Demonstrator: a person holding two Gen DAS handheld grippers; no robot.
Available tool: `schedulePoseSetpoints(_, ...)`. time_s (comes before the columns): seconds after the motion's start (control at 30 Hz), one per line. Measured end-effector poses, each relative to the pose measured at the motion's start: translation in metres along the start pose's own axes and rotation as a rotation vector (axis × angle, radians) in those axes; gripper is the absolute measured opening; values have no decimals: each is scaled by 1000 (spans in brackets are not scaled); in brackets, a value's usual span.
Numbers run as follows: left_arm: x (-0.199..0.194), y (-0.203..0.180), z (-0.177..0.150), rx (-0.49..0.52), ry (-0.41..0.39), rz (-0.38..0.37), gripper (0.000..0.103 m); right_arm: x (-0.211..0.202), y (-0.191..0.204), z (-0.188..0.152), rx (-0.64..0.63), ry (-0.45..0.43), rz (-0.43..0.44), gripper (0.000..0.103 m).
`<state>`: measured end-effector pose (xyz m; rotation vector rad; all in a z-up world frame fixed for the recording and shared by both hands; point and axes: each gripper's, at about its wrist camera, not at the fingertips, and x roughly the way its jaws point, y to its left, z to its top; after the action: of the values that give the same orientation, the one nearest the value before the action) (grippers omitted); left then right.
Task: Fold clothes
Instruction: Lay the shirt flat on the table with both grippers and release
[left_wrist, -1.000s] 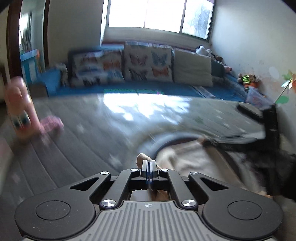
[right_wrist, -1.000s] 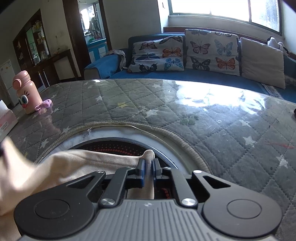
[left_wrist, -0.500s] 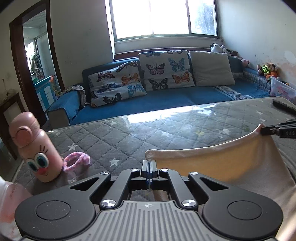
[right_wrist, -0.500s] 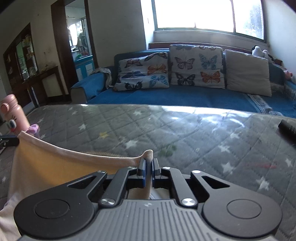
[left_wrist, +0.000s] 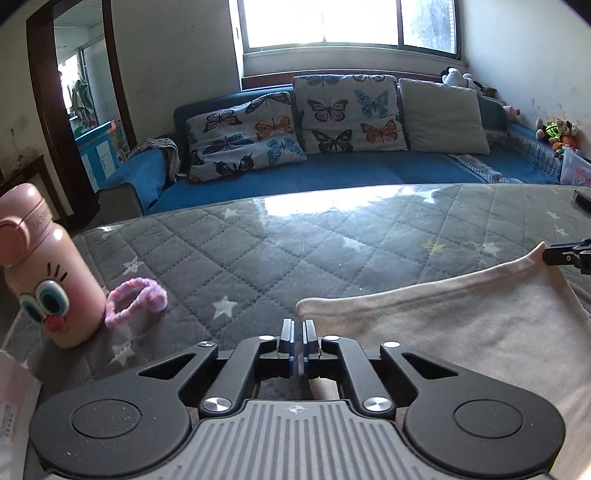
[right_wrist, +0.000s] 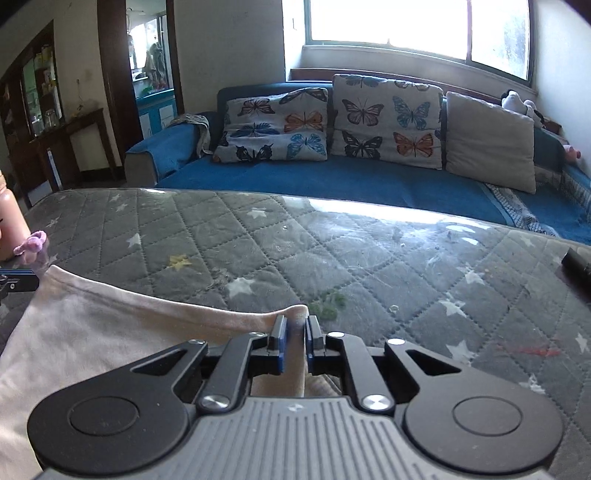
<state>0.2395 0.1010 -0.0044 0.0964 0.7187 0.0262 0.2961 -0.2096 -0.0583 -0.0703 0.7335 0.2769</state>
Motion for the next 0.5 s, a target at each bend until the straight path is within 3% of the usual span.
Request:
schedulePoseSetpoints(0.13,-27,-7,-5,12,-7,-28,21,-20,5,-2,-25,5,32,12)
schedulePoseSetpoints(0.23,-50,-19,-16,30,-10,-63,25,-39,12,-6,-56,22,72,15)
schedulePoseSetpoints(0.3,-65,-28,-24,44,-4,-87,27,-56,19,-12,-89,32,103,22)
schedulePoseSetpoints(0.5,-117,-60,-57,102,-8,-186,28,-103,43,-34,-184,46,175,28)
